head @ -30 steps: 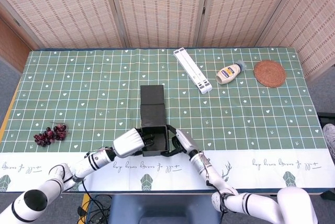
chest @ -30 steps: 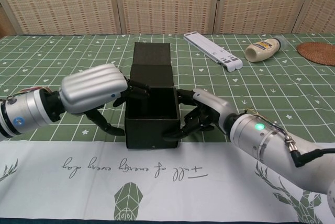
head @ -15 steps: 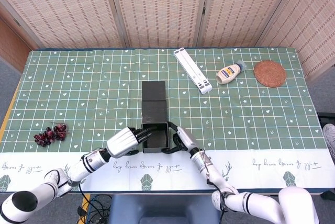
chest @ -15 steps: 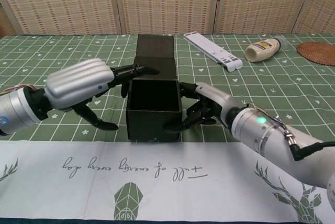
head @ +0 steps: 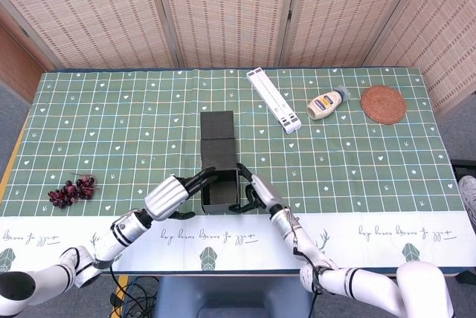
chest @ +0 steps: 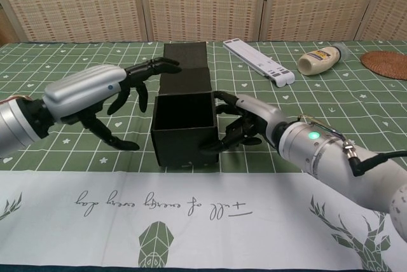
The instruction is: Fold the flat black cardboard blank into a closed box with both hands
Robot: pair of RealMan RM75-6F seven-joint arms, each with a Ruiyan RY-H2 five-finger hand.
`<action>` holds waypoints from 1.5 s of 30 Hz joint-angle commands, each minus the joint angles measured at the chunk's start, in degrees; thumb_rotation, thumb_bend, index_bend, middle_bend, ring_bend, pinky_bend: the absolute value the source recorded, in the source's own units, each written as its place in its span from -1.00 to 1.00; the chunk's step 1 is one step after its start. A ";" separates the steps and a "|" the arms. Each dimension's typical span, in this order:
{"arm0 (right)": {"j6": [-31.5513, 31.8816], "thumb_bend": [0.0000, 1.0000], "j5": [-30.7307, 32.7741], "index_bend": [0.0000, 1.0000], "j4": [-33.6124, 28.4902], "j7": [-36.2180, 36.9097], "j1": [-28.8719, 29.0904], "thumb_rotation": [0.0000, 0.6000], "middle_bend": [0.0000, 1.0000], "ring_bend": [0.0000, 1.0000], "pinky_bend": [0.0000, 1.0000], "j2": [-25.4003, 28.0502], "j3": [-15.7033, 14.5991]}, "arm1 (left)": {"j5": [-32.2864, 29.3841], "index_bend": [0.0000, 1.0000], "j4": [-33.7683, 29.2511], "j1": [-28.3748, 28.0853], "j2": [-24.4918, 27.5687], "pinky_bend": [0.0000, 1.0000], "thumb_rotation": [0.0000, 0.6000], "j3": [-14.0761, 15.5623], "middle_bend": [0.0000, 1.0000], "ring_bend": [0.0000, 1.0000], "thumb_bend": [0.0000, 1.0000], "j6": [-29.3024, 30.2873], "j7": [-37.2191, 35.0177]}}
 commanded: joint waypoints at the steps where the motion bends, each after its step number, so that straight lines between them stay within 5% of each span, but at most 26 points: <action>1: -0.70 -0.76 0.84 -1.00 -0.77 -0.36 0.02 1.00 -0.79 0.47 1.00 0.39 -0.11 | -2.24 -1.00 -4.40 0.32 2.32 0.44 1.00 -0.97 -0.99 -0.15 -0.87 -2.96 -2.53; 12: 0.04 -0.92 2.30 -1.00 -8.93 -2.55 -2.51 1.00 -0.86 0.41 1.00 5.45 -1.86 | -5.55 -1.00 -13.14 1.01 6.54 0.44 1.00 -2.12 -1.00 -0.18 -0.87 -8.05 -8.61; 21: 3.52 -0.92 0.68 -1.00 -22.10 -2.76 -6.04 1.00 -0.88 0.39 1.00 17.48 -0.93 | -12.16 -1.00 -20.85 2.15 11.36 0.44 1.00 -3.52 -1.00 -0.21 -0.87 -15.45 -14.26; 32: 8.54 -0.92 3.20 -1.00 -31.97 -2.05 -6.90 1.00 -0.87 0.39 1.00 30.74 7.98 | -17.78 -1.00 -20.96 4.73 11.42 0.52 1.00 -4.63 -1.00 -0.19 -0.87 -22.09 -21.12; 45: 10.94 -0.92 1.59 -1.00 -32.40 0.66 -7.99 1.00 -0.86 0.39 1.00 31.56 5.90 | -20.50 -1.00 -16.41 3.76 5.59 0.52 1.00 -8.45 -1.00 -0.19 -0.87 -28.80 -25.67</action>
